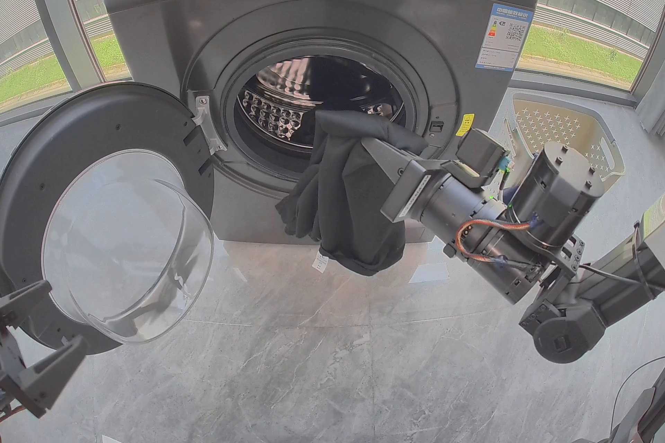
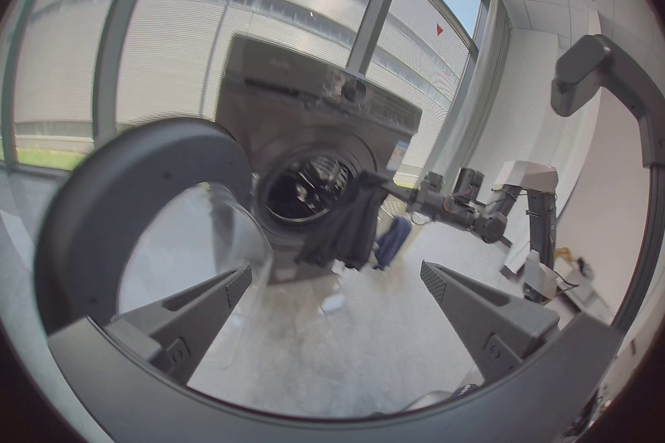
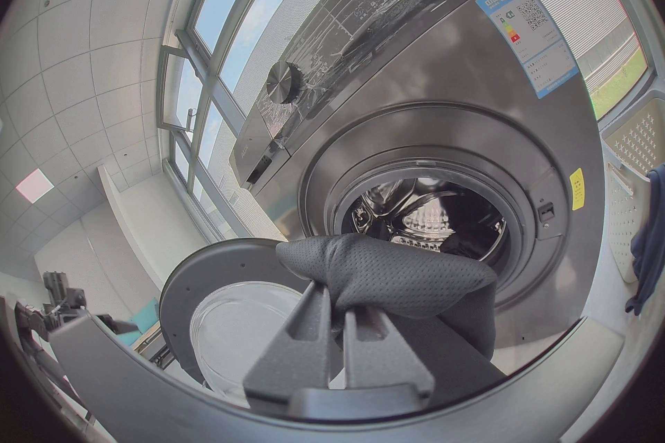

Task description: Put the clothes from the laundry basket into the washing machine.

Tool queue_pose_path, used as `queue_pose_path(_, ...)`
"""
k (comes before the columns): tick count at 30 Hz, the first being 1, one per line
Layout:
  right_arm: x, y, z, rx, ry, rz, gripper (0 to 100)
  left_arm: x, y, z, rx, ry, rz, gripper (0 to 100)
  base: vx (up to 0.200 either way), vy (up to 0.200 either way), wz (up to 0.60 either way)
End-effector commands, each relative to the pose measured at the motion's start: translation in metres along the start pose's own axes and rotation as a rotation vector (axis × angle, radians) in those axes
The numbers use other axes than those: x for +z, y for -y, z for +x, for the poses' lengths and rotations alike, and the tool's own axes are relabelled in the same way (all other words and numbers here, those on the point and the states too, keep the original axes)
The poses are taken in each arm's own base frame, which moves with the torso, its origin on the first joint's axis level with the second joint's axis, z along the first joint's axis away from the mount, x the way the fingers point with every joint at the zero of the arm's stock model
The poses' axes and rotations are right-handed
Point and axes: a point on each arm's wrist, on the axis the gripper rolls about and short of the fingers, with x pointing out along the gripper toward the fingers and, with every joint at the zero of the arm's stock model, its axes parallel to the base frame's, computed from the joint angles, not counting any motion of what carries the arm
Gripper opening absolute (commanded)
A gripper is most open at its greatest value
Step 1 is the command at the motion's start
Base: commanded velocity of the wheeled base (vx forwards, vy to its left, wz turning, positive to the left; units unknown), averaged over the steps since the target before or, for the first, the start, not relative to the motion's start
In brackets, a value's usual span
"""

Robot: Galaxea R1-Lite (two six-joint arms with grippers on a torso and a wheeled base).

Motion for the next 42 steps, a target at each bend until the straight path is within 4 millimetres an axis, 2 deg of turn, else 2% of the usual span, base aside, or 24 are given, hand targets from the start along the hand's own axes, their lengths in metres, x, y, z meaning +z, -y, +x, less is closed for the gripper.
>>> queue_pose_path(1,-0.002,0.003,0.028,0.006,0.047,0.001,0,-0.032,-0.023,0.08,-0.224,-0.316,-0.158,100,0.0,0.0,0.0)
queue_pose_path(2,-0.002,0.003,0.028,0.006,0.047,0.001,0,-0.032,-0.023,0.08,-0.224,-0.316,-0.158,100,0.0,0.0,0.0)
queue_pose_path(3,-0.005,0.004,0.028,-0.006,0.02,0.001,0,-0.035,-0.025,0.097,-0.238,-0.335,-0.158,100,0.0,0.0,0.0)
queue_pose_path(6,-0.006,0.005,0.027,-0.017,-0.006,-0.002,0,-0.042,-0.025,0.117,-0.239,-0.369,-0.152,100,0.0,0.0,0.0)
queue_pose_path(12,-0.004,0.005,0.026,-0.058,-0.032,-0.004,0,-0.063,-0.011,0.154,-0.252,-0.451,-0.127,100,0.0,0.0,0.0)
queue_pose_path(13,-0.004,0.005,0.026,-0.058,-0.032,-0.004,0,-0.063,-0.011,0.154,-0.252,-0.451,-0.127,100,0.0,0.0,0.0)
queue_pose_path(20,0.007,0.0,0.024,-0.043,0.001,0.0,0,-0.065,-0.006,0.195,-0.289,-0.434,-0.162,100,0.0,0.0,0.0)
queue_pose_path(27,0.006,-0.003,0.024,-0.034,0.008,0.004,0,-0.076,0.003,0.211,-0.366,-0.482,-0.177,100,0.0,0.0,0.0)
queue_pose_path(42,0.007,-0.012,0.019,-0.016,0.005,0.013,0,-0.115,0.016,0.269,-0.409,-0.4,-0.24,100,0.0,0.0,0.0)
